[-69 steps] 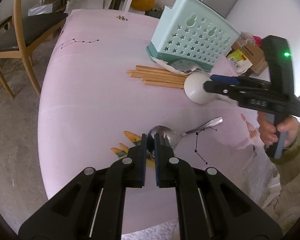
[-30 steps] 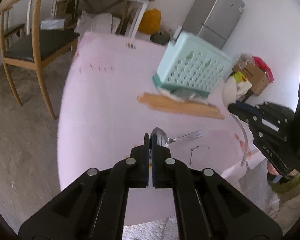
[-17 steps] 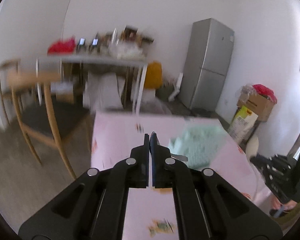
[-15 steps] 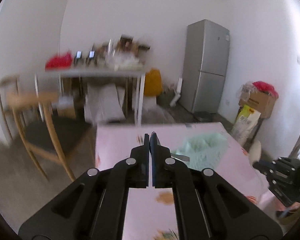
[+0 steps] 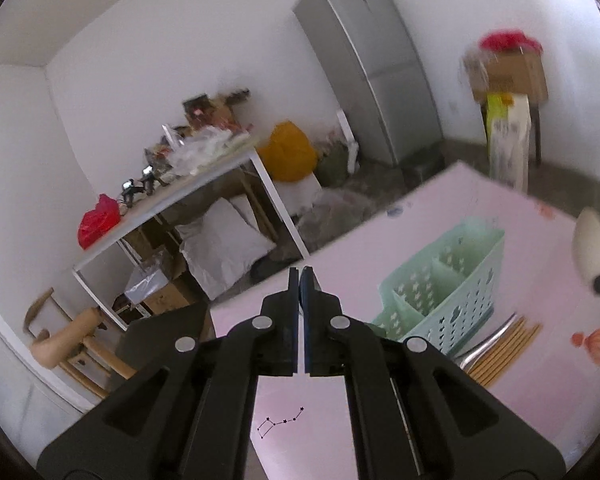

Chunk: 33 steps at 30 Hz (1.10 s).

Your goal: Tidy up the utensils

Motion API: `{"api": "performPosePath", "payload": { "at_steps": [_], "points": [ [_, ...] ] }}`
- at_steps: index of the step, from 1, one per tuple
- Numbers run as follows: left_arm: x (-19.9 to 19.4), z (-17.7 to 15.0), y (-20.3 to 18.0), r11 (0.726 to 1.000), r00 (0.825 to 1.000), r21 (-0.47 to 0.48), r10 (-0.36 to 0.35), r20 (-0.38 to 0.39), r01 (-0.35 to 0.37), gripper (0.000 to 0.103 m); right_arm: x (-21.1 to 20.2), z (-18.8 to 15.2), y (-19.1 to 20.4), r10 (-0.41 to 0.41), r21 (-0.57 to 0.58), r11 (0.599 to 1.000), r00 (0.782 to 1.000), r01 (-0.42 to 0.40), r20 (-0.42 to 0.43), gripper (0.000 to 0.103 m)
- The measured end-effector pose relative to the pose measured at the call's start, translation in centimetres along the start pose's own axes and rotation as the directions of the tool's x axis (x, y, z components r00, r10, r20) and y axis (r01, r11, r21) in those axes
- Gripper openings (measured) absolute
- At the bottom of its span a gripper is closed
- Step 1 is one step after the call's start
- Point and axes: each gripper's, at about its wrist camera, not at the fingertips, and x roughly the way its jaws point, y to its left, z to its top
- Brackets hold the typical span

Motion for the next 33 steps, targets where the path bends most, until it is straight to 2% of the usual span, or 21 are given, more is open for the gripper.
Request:
{"api": "performPosePath", "payload": {
  "at_steps": [3,5,8,11,14,20,26,29,33],
  "points": [
    [2.3,0.0,-0.8,0.999,0.997,-0.011,-0.048,-0.057,0.047,0.001,0.2,-0.2,-0.5,-0.001,0.022,1.000,1.000,0.001,0.002,0.002],
    [3.5,-0.1,-0.8,0.993,0.991,-0.066,-0.107,-0.084,0.102,0.002,0.1,-0.2,-0.8,-0.002,0.037,0.999,1.000,0.002,0.005,0.002],
    [3.8,-0.7,0.0,0.969,0.979,-0.166,-0.194,-0.062,0.181,0.003,0.2,0.0,-1.4,0.001,0.062,0.998,1.000,-0.001,0.009,0.002],
    [3.8,-1.5,1.2,0.942,0.974,-0.263,-0.225,-0.033,0.208,0.013,0.2,0.4,-1.6,0.001,0.081,0.997,1.000,-0.003,0.020,0.002],
    [3.2,-2.4,2.5,0.913,0.971,-0.341,-0.237,0.001,0.224,0.015,0.1,1.4,-2.3,-0.006,0.092,0.996,0.999,0.001,0.054,0.002],
    [0.3,-5.5,4.3,0.872,0.977,-0.443,-0.207,0.049,0.207,0.031,-0.5,5.1,-4.0,-0.002,0.121,0.992,0.983,-0.021,0.183,0.002],
    [-1.2,-11.3,3.3,0.814,0.971,-0.542,-0.239,0.014,0.208,0.046,1.5,9.8,-5.8,0.029,0.155,0.985,0.951,-0.081,0.308,0.002],
    [-1.4,-13.4,2.5,0.795,0.967,-0.571,-0.253,-0.008,0.204,0.054,3.4,11.1,-6.1,0.031,0.158,0.983,0.941,-0.089,0.336,0.002],
    [-1.6,-16.1,1.6,0.764,0.960,-0.611,-0.280,-0.026,0.207,0.060,6.3,12.3,-6.1,0.009,0.142,0.988,0.937,-0.062,0.349,0.002]
  ]
}}
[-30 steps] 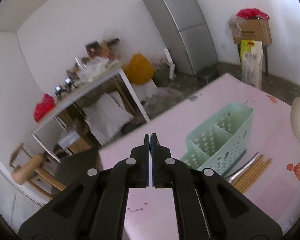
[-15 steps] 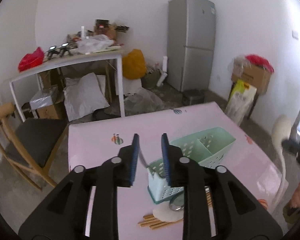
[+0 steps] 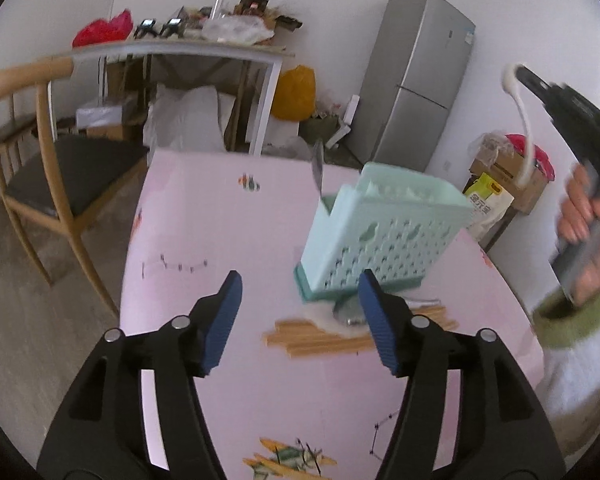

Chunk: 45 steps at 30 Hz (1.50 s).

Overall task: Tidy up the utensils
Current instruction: 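Lower the ladle into the mint-green holder and open the right gripper, then move the right gripper to the metal spoon and grasp its handle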

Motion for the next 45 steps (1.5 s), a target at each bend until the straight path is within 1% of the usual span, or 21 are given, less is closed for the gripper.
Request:
{"api": "performPosePath", "payload": {
  "at_steps": [6,9,13,17,21,25,26,27,28,29,30,31,33,36,39,40,42,44,45],
  "points": [
    [0.5,-1.4,0.6,1.000,1.000,-0.007,0.005,-0.010,-0.005,0.067,4.0,-1.0,0.7,-0.030,-0.072,0.997,0.999,0.031,0.014,0.002],
    [0.9,-1.5,0.5,1.000,1.000,0.006,0.010,-0.007,-0.010,0.070,5.6,-2.3,1.1,-0.035,-0.092,0.995,0.999,0.034,-0.008,0.002],
    [1.2,-1.5,0.6,1.000,1.000,0.009,0.013,-0.007,-0.013,0.071,6.8,-5.1,1.6,-0.045,-0.128,0.991,0.997,0.038,-0.056,0.002],
    [1.7,-1.6,1.0,1.000,1.000,-0.009,0.010,-0.017,-0.010,0.071,6.8,-6.9,2.1,-0.050,-0.164,0.986,0.995,0.035,-0.090,0.002],
    [1.9,-1.6,1.1,1.000,1.000,-0.012,0.015,-0.017,-0.015,0.071,5.7,-8.1,2.9,-0.050,-0.203,0.979,0.993,0.027,-0.111,0.003],
    [1.7,-1.6,1.3,1.000,1.000,-0.023,0.019,-0.012,-0.019,0.072,4.5,-9.0,3.4,-0.058,-0.234,0.972,0.987,0.021,-0.149,0.003],
    [1.6,-1.6,1.3,1.000,1.000,-0.025,0.019,-0.011,-0.019,0.072,4.1,-9.3,3.5,-0.066,-0.241,0.970,0.984,0.025,-0.164,0.004],
    [1.5,-1.6,1.3,0.999,1.000,-0.025,0.021,-0.010,-0.021,0.072,3.8,-9.5,3.6,-0.073,-0.245,0.969,0.981,0.027,-0.180,0.008],
    [1.4,-1.7,1.2,0.999,1.000,-0.022,0.023,-0.009,-0.024,0.072,3.3,-9.6,3.6,-0.084,-0.241,0.970,0.977,0.035,-0.198,0.020],
    [1.3,-1.7,1.1,0.999,1.000,-0.018,0.026,-0.007,-0.027,0.072,2.9,-9.8,3.4,-0.088,-0.230,0.972,0.974,0.039,-0.207,0.030],
    [1.2,-1.8,1.1,0.999,1.000,-0.016,0.029,-0.006,-0.029,0.072,2.4,-9.9,3.3,-0.083,-0.212,0.977,0.973,0.037,-0.213,0.046],
    [1.1,-1.8,1.0,0.999,1.000,-0.014,0.030,-0.006,-0.030,0.072,2.1,-10.0,3.1,-0.084,-0.203,0.978,0.973,0.039,-0.217,0.051],
    [0.8,-2.0,0.7,0.999,1.000,-0.009,0.031,-0.005,-0.031,0.072,1.1,-10.0,2.9,-0.104,-0.204,0.977,0.967,0.056,-0.233,0.053],
    [0.2,-2.1,0.1,0.999,0.999,0.009,0.035,0.003,-0.035,0.073,-0.7,-9.7,2.5,-0.130,-0.188,0.978,0.965,0.087,-0.228,0.057],
    [-0.4,-2.2,-0.4,0.999,0.999,0.026,0.037,0.012,-0.037,0.075,-2.8,-9.2,1.8,-0.129,-0.127,0.987,0.966,0.102,-0.224,0.059],
    [-0.6,-2.3,-0.7,0.999,0.999,0.030,0.035,0.016,-0.035,0.075,-3.6,-9.2,1.5,-0.119,-0.086,0.991,0.965,0.101,-0.233,0.059],
    [-0.8,-2.5,-0.9,0.999,0.999,0.035,0.033,0.018,-0.033,0.075,-4.6,-9.6,1.0,-0.103,-0.028,0.995,0.959,0.099,-0.263,0.059],
    [-1.1,-2.6,-1.2,0.999,0.999,0.039,0.028,0.019,-0.029,0.075,-5.3,-10.6,0.7,-0.075,0.026,0.996,0.947,0.088,-0.313,0.059],
    [-1.1,-2.7,-1.4,0.999,1.000,0.039,0.024,0.015,-0.025,0.075,-5.6,-11.3,0.6,-0.054,0.059,0.995,0.937,0.079,-0.344,0.059]
  ]
}}
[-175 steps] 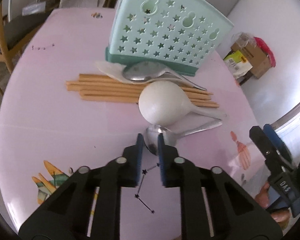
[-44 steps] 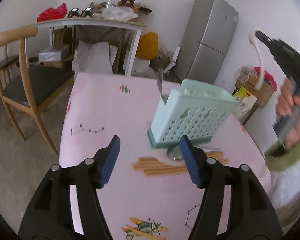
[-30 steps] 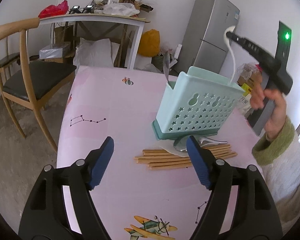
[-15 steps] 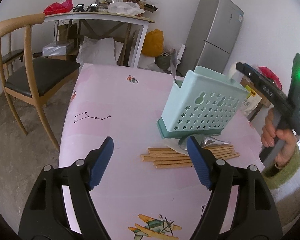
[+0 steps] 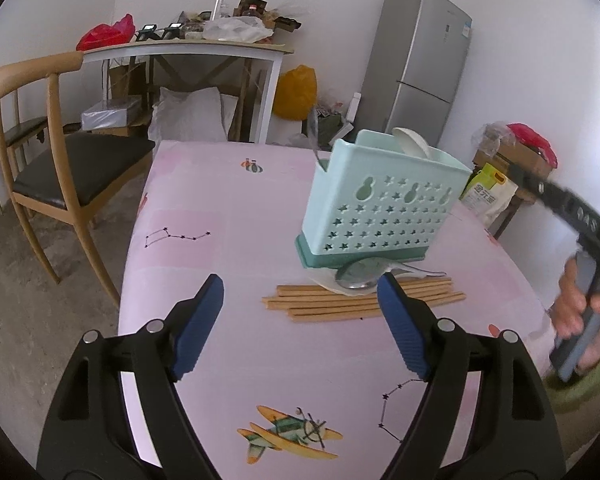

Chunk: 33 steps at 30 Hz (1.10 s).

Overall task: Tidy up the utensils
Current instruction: 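Move the right gripper to the metal spoon and grasp its handle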

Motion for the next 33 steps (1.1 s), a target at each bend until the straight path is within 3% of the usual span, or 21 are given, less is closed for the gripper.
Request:
{"api": "performPosePath", "payload": {
  "at_steps": [6,9,12,16,19,27,32,33],
  "points": [
    [1.4,-0.3,-0.6,0.999,0.997,-0.012,-0.037,-0.066,0.036,0.074,3.0,-3.9,1.1,0.091,0.024,0.996,0.973,-0.087,-0.211,0.059],
    [2.5,-0.3,-0.9,0.998,0.993,-0.009,-0.055,-0.104,0.054,0.060,5.1,-4.8,1.8,0.104,-0.002,0.994,0.956,-0.108,-0.276,0.059],
    [4.3,-0.2,-0.6,0.995,0.983,-0.053,-0.087,-0.161,0.080,0.043,7.3,-5.1,0.8,0.141,0.039,0.990,0.938,-0.136,-0.317,0.059],
    [7.2,0.4,1.1,0.973,0.960,-0.198,-0.160,-0.228,0.115,0.027,9.9,-4.7,-0.3,0.181,0.083,0.983,0.918,-0.162,-0.354,0.053],
    [9.3,0.8,2.5,0.946,0.945,-0.301,-0.204,-0.256,0.122,0.023,11.5,-4.8,-0.7,0.204,0.095,0.979,0.903,-0.181,-0.379,0.051],
    [12.0,0.6,4.2,0.899,0.910,-0.424,-0.264,-0.321,0.111,0.018,14.6,-5.3,-1.2,0.244,0.115,0.970,0.856,-0.216,-0.456,0.051],
    [12.2,0.6,4.1,0.888,0.911,-0.447,-0.266,-0.316,0.104,0.017,15.4,-5.2,-0.8,0.259,0.105,0.966,0.838,-0.238,-0.481,0.048],
    [12.3,0.6,4.0,0.887,0.910,-0.450,-0.267,-0.318,0.103,0.011,15.4,-5.2,-0.6,0.261,0.100,0.965,0.835,-0.244,-0.484,0.045]
  ]
}}
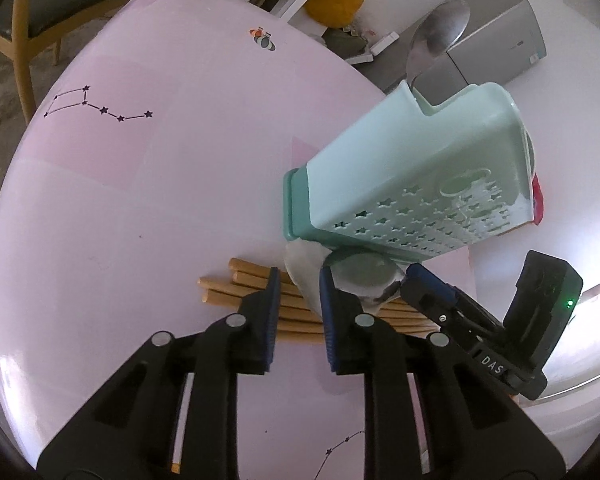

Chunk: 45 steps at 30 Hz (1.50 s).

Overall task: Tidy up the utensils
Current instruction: 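Move the right gripper to the metal spoon and grasp its handle, then lift the metal spoon off the table with the right gripper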

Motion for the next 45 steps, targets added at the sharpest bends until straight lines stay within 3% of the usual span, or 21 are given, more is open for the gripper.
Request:
{"api": "performPosePath", "payload": {
  "at_steps": [10,13,17,23,29,31,33,38,45],
  "points": [
    [-1.2,-1.2,0.1,1.000,1.000,0.005,0.001,-0.011,0.000,0.006,-0.6,-1.0,2.9,-0.002,-0.049,0.999,1.000,0.000,-0.028,0.016],
    [-2.1,-2.3,0.1,1.000,0.999,0.008,-0.019,-0.034,0.019,0.005,-1.4,-2.0,3.9,-0.006,-0.057,0.998,0.999,0.004,-0.044,0.013],
    [-3.5,-4.1,0.2,0.999,0.996,0.007,-0.050,-0.073,0.051,0.004,-2.8,-4.2,5.7,-0.004,-0.083,0.997,0.998,-0.001,-0.068,0.012],
    [-5.5,-6.8,0.8,0.998,0.995,0.052,-0.030,-0.096,0.035,0.005,-4.1,-7.4,9.0,-0.039,-0.166,0.986,0.994,0.021,-0.104,0.012],
    [-5.8,-7.4,2.3,0.998,0.996,0.057,-0.011,-0.091,0.017,0.006,-4.8,-7.1,11.0,-0.066,-0.251,0.967,0.994,0.043,-0.083,0.017],
    [-5.7,-7.6,2.5,0.998,0.997,0.067,-0.005,-0.083,0.010,0.007,-4.3,-6.5,11.9,-0.107,-0.317,0.945,0.992,0.080,-0.071,0.032],
    [-5.7,-7.5,2.5,0.996,0.997,0.085,0.003,-0.071,0.003,0.007,-4.0,-6.2,12.5,-0.152,-0.393,0.912,0.987,0.118,-0.057,0.037],
    [-5.5,-7.4,2.3,0.990,0.999,0.137,0.028,-0.037,-0.023,0.008,-2.6,-5.6,12.8,-0.247,-0.534,0.823,0.969,0.192,-0.031,0.037],
    [-5.7,-7.2,2.6,0.983,0.999,0.179,0.034,-0.019,-0.030,0.008,0.2,-5.7,13.7,-0.278,-0.698,0.704,0.955,0.128,-0.105,0.037]
  ]
}}
